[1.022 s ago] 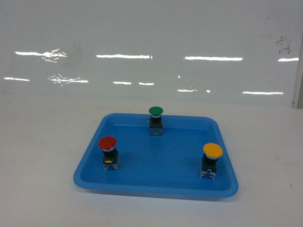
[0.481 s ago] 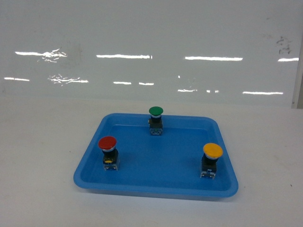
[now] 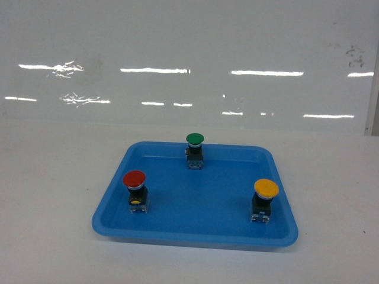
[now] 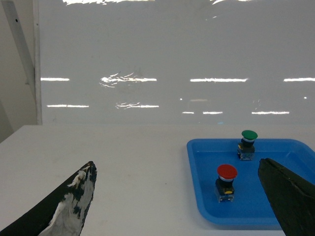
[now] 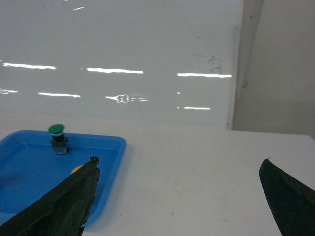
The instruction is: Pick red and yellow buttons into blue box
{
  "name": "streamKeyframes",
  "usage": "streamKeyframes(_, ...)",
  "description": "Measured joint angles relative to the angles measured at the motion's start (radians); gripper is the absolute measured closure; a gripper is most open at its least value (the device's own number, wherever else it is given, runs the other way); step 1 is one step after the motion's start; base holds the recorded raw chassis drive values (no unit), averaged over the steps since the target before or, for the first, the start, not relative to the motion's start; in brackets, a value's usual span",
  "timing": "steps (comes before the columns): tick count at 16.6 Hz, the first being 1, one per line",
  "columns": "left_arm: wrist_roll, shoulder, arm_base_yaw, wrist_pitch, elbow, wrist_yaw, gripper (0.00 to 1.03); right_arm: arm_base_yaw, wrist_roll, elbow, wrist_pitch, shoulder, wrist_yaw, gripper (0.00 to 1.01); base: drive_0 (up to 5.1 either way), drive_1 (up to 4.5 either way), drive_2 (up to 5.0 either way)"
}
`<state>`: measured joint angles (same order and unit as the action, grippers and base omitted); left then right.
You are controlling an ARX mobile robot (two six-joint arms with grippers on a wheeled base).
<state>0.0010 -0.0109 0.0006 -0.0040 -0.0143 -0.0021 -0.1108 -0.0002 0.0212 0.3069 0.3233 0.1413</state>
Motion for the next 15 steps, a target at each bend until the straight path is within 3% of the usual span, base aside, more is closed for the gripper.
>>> streamKeyframes(3,0.000,0.000,0.000,0.000,0.000,0.002,0.05,0.013,-0.004,0.099,0.261,0.305,0.040,0.03,0.0,0.00,0.0)
streamKeyframes(5,0.000,0.000,0.000,0.000,0.000,0.001,0.05,0.039,-0.007,0.175,0.360,0.496,0.051,0.03,0.0,0.00,0.0)
streamKeyframes(7,0.000,0.000,0.000,0.000,0.000,0.002,0.05,0.091,-0.017,0.217,0.360,0.618,0.056,0.03,0.0,0.00,0.0)
streamKeyframes(11,0.000,0.000,0.000,0.000,0.000,0.002,0.05,0.219,-0.037,0.282,0.343,0.700,-0.010,0.03,0.0,0.00,0.0)
streamKeyframes(15,0.000,0.000,0.000,0.000,0.000,0.001,0.05,0.235,-0.045,0.286,0.333,0.710,-0.047,0.03,0.0,0.00,0.0)
